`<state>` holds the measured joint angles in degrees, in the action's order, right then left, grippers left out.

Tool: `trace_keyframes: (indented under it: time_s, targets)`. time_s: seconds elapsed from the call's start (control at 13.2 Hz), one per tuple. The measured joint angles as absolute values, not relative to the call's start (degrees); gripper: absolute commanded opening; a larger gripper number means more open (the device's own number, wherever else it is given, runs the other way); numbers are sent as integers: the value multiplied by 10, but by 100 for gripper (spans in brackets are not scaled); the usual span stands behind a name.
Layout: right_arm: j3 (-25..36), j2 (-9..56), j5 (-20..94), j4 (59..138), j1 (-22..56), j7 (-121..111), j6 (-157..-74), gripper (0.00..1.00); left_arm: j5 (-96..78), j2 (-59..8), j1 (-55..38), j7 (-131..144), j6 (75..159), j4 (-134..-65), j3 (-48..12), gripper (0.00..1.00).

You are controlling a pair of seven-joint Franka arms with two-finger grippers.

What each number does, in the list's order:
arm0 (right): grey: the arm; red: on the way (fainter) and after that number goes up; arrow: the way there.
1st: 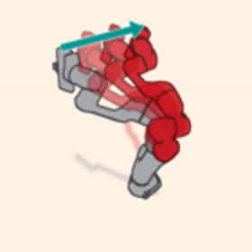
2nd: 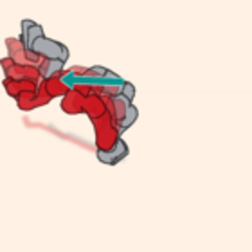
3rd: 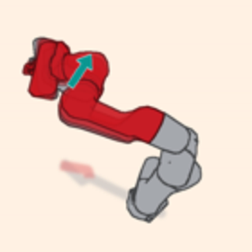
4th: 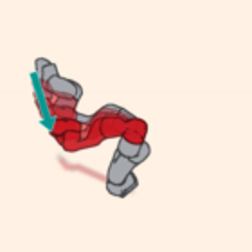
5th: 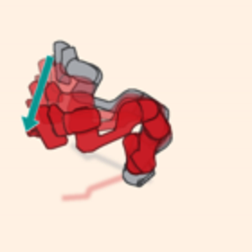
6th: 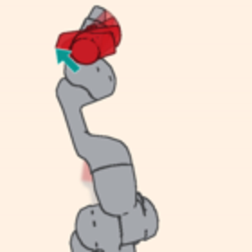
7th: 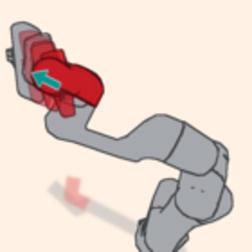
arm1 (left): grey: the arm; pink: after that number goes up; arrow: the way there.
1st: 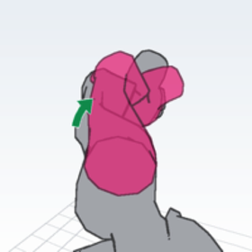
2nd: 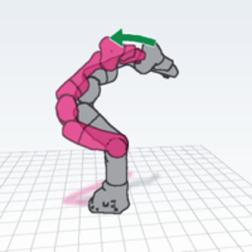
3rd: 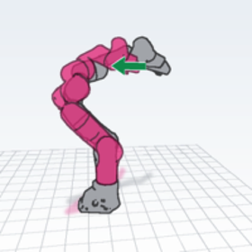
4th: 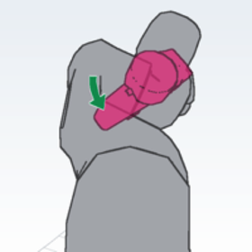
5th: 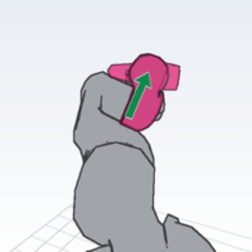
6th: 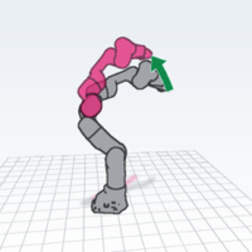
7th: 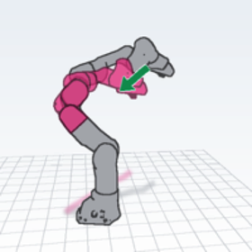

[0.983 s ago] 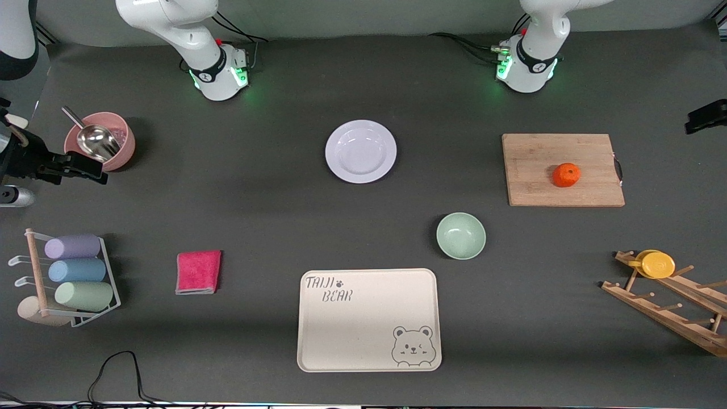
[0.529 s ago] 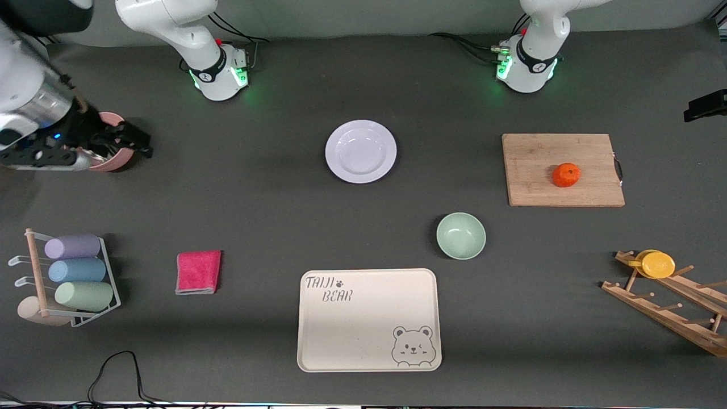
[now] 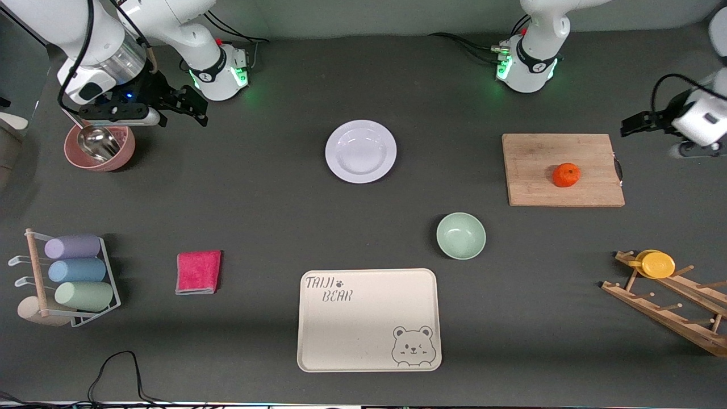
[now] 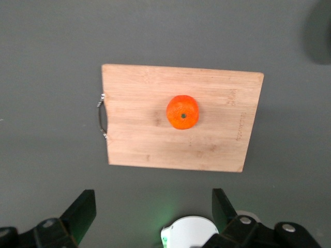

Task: Place orange and plate with both arms
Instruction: 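Move the left gripper down onto the orange while the right gripper approaches the plate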

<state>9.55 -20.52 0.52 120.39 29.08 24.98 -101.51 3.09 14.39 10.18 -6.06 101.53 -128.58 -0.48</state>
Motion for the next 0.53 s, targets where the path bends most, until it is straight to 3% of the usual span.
trace_keyframes:
  time_s: [0.3,0.53]
  targets:
    - [102,-205,26,1232,302,248,-1038,100,30,153,92,-56,1170,-1432,-17,100]
    - [134,-203,84,1257,304,201,-1058,100,29,140,90,-55,1288,-1504,-18,100]
